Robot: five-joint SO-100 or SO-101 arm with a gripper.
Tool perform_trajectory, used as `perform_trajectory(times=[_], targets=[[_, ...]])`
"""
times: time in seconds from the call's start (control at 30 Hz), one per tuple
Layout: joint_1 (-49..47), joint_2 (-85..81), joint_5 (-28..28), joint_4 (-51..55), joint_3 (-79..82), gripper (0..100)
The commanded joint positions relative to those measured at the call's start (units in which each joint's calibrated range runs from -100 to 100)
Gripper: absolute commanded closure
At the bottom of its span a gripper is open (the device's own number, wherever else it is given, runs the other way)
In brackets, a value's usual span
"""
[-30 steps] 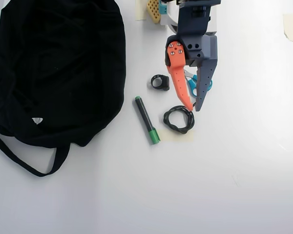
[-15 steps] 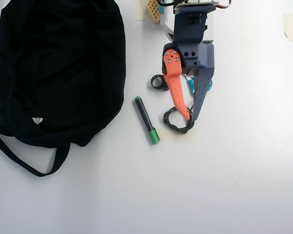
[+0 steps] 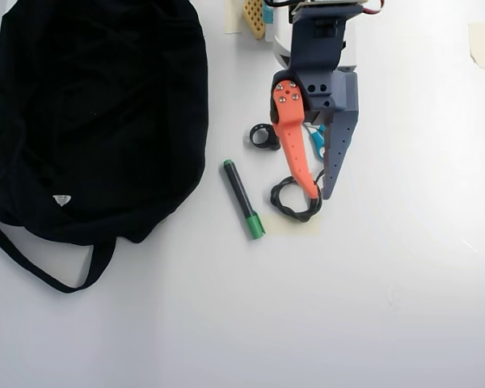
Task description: Put the cable into the black bag
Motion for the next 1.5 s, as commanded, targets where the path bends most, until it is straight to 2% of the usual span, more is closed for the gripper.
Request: perform_trajectory(times=[0.0, 0.77, 0.97, 1.17, 1.47], targets=[[-0.12, -0.53, 0.21, -0.53, -0.04, 98], [-0.50, -1.36, -0.15, 1.37, 5.44, 98], [0.18, -1.70, 0.21, 12.65, 3.37, 98], [0.10, -1.20, 0.27, 29.88, -1.21, 98], [-0.64, -1.53, 1.10, 46.85, -2.02, 98]])
